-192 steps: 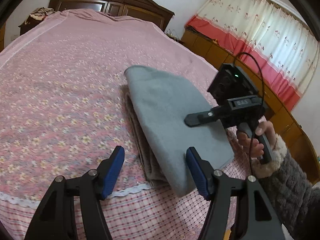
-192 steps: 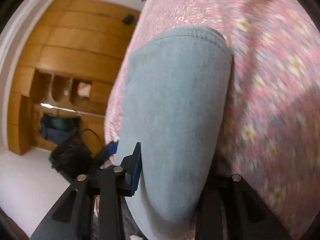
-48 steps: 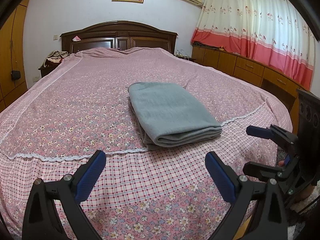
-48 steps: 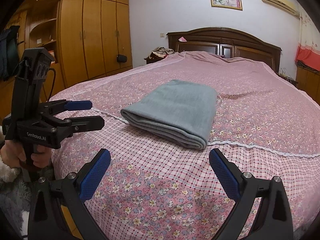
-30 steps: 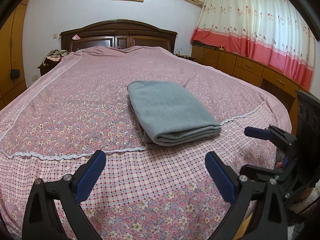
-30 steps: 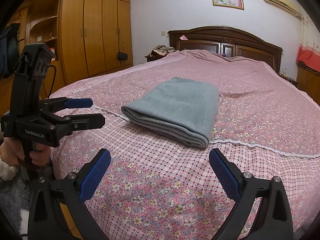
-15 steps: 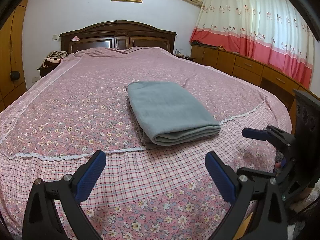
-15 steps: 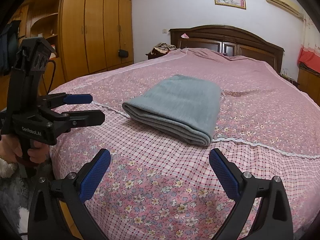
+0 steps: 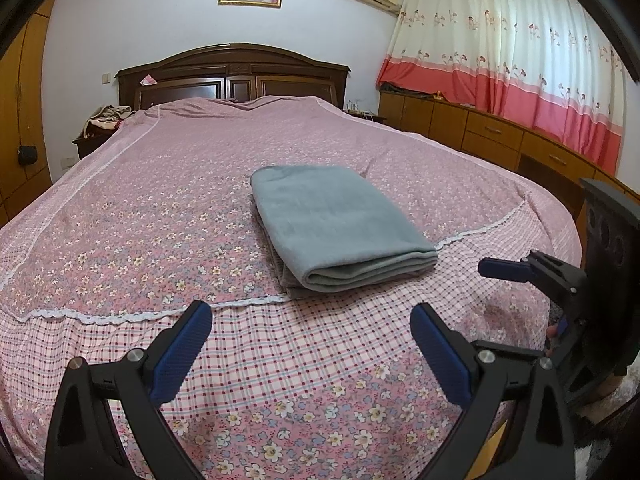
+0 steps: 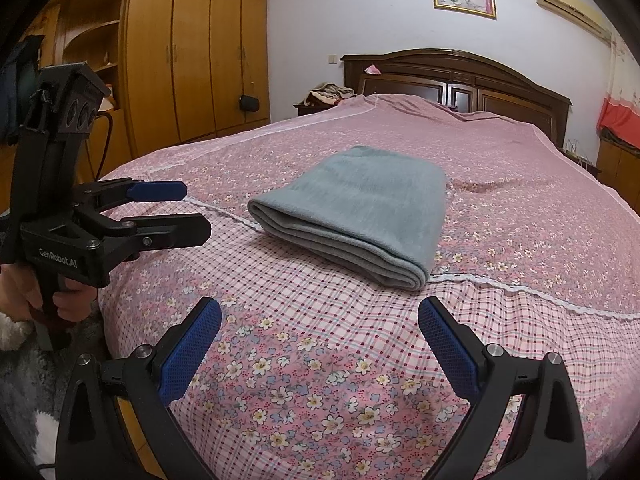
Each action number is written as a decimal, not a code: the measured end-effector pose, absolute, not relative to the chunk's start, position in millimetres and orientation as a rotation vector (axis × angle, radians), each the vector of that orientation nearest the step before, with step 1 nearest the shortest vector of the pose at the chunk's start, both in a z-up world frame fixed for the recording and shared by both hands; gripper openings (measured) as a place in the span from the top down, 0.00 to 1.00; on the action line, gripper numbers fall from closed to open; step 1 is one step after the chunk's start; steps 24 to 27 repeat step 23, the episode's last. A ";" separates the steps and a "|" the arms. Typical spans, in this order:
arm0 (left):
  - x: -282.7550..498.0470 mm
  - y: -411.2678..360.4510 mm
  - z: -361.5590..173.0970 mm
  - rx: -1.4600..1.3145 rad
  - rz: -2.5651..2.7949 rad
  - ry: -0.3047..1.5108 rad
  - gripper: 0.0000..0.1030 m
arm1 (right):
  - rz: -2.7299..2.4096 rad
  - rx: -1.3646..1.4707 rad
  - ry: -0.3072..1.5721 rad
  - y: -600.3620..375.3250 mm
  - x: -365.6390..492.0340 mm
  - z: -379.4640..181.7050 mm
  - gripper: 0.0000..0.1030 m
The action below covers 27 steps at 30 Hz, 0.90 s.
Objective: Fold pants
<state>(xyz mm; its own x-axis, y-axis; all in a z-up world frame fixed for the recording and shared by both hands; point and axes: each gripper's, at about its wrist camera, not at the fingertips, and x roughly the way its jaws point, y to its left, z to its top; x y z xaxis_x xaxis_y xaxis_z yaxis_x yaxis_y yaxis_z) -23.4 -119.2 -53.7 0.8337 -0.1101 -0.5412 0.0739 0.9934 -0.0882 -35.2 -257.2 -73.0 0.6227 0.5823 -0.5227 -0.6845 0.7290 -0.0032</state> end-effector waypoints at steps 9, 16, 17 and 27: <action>-22.8 -116.4 -53.5 -0.070 -0.099 0.577 0.02 | 0.734 -0.218 0.525 -256.4 -34.1 -72.8 0.02; -23.1 -116.6 -53.7 -0.069 -0.100 0.577 0.02 | 0.733 -0.225 0.528 -254.8 -33.7 -74.0 0.02; -23.1 -116.7 -53.7 -0.068 -0.099 0.577 0.02 | 0.732 -0.225 0.528 -254.7 -33.4 -74.2 0.02; -22.1 -115.5 -54.0 -0.069 -0.096 0.582 0.02 | 0.732 -0.225 0.528 -254.3 -33.4 -74.2 0.02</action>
